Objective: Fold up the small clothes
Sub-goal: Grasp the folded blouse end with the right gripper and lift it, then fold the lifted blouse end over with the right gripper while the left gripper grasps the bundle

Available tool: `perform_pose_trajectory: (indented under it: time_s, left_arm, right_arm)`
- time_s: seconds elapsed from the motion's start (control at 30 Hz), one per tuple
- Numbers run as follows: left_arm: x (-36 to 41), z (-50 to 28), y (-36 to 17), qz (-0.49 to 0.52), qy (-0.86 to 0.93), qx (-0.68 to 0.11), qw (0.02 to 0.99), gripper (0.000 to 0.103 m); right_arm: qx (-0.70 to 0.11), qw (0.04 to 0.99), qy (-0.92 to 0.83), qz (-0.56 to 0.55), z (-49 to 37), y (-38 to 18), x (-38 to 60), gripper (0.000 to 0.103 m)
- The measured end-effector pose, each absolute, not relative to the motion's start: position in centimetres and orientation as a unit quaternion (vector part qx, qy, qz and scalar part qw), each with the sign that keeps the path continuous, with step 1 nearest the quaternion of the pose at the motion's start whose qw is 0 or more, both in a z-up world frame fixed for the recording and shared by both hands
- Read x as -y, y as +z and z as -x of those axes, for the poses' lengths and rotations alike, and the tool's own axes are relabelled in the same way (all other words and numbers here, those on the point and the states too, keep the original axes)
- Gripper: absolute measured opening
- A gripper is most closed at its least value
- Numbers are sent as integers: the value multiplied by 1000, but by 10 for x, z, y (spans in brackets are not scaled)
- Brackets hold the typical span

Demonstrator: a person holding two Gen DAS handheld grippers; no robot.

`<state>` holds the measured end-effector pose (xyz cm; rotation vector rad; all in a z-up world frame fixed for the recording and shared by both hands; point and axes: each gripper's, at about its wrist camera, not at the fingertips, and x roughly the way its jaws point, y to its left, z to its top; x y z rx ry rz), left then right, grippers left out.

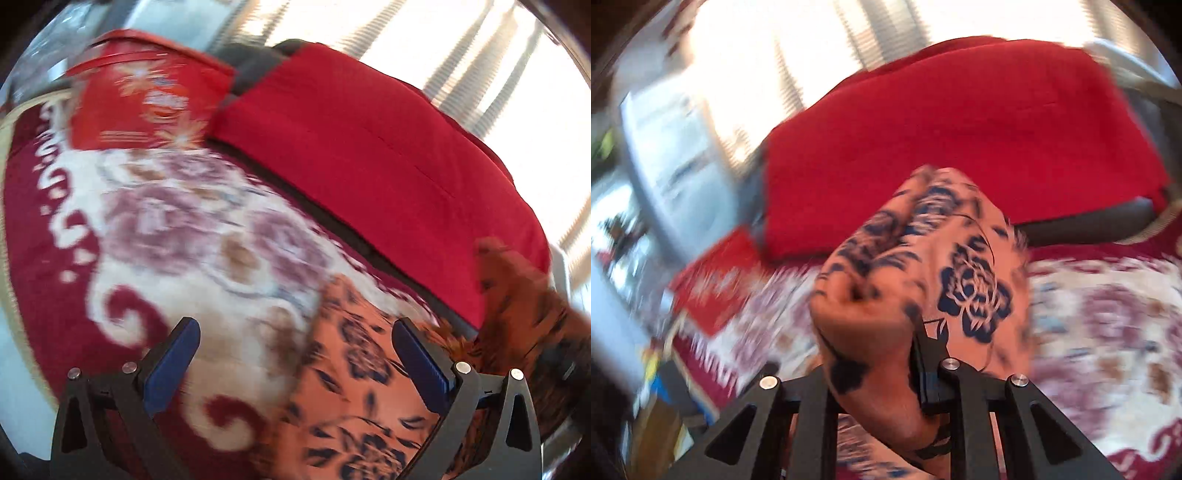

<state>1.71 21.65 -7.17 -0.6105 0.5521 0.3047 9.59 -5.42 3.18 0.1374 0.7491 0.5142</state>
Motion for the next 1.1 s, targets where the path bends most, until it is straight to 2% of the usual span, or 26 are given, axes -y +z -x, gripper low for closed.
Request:
perform_pose_trajectory:
  time_s: [0.13,0.17,0.4,0.47,0.53,0.6,0.7,0.77,0.83,0.97,1.1]
  left_arm:
    - [-239,-12,-77,306,170,-273,896,103]
    - [-241,-11,-78,307,171,-277,894,103]
    - [-249,-8,-73,315,169,-273,893,103]
    - [-249,-8,-72,315,168,-272,893,103]
    - [-249,-8,-72,315,169,-273,893,103]
    - [-250,-7,-72,318,167,-274,892,103]
    - [-249,-5,-71,313,165,-273,895,103]
    - [-247,-6,-71,314,151,-276,896,103]
    - [-241,-8,-70,311,131,-279,899,103]
    - [-217,-12,-65,289,60,-291,910,103]
    - [-182,-18,-68,249,-7,-331,910,103]
  right_arm:
    - [-476,841,257,-29,-116,-55,2,19]
    - [-481,838,256,-32,-116,-63,0,18]
    - [-396,872,281,-58,-108,15,5,17]
    - [-396,868,295,-56,-103,10,-7,17]
    - [-431,852,297,-28,-104,-22,-25,17]
    - [-476,828,295,-10,-107,-64,-35,21]
    - [-448,840,306,-26,-98,-62,-26,26]
    - [-449,834,320,-31,-94,-52,-19,46]
    - [-444,828,339,-41,-85,-43,-12,57]
    - [-415,845,331,-69,-52,-32,29,64]
    - [-404,852,314,-114,-27,-31,84,65]
